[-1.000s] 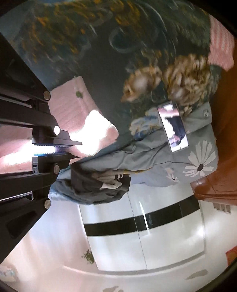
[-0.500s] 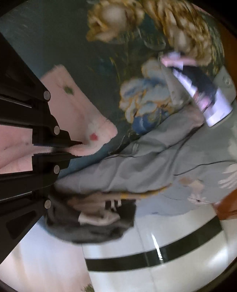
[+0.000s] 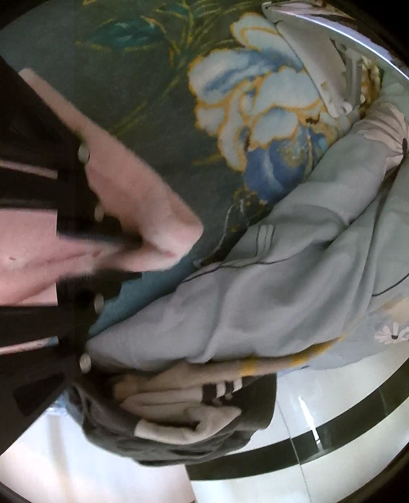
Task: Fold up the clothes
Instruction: 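Fold the garment over with the right tool and release both tools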
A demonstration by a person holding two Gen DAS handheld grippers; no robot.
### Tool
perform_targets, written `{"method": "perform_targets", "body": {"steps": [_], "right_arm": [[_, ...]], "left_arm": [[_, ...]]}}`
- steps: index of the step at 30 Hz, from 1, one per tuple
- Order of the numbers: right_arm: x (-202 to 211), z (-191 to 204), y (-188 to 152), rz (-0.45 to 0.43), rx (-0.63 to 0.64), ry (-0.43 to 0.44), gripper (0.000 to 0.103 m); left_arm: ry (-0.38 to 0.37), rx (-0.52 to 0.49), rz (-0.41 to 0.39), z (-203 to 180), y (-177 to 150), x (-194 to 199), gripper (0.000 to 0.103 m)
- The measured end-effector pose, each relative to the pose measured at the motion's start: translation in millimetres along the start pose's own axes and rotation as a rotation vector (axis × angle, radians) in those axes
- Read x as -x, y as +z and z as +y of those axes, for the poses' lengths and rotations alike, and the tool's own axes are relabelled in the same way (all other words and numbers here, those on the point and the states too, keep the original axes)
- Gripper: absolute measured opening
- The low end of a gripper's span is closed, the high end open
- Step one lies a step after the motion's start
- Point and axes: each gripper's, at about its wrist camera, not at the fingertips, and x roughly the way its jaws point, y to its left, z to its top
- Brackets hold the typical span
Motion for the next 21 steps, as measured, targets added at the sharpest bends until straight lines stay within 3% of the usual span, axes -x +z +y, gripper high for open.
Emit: {"method": "perform_targets", "body": {"steps": [1, 2, 4, 5, 7, 10, 13, 17, 21], "right_arm": [[4, 3, -1, -0.004, 0.012, 0.006, 0.018], [9, 6, -2, -0.008, 0.024, 0.012, 0.035], [18, 12, -3, -0.017, 0.048, 0.024, 0.056], [22, 15, -4, -0.021, 0.060, 0.030, 0.059], [33, 20, -7, -0.030, 0.087, 0.051, 0.060], [62, 23, -22, -0.049, 0.130, 0.128, 0.062], [90, 2, -47, -0.056, 0.149, 0.156, 0.062], [123, -38, -80, -0.067, 0.148, 0.143, 0.063], [140, -90, -108, -0.083, 0.059, 0.111, 0.063]], "left_arm": [[-0.030, -0.014, 0.012, -2, -3, 5, 0.052], [-0.062, -0.030, 0.025, -3, -6, 11, 0.057], [-0.107, -0.085, 0.031, -7, -15, 33, 0.064], [-0.120, -0.116, 0.026, -8, -20, 46, 0.065], [-0.139, -0.170, 0.014, -8, -30, 70, 0.069], [-0.086, -0.140, -0.039, 22, -46, 90, 0.077], [-0.037, -0.108, -0.087, 52, -61, 108, 0.077], [-0.086, -0.025, -0.015, 90, -78, 93, 0.077], [-0.139, -0.016, 0.000, 90, -81, 79, 0.077]]}}
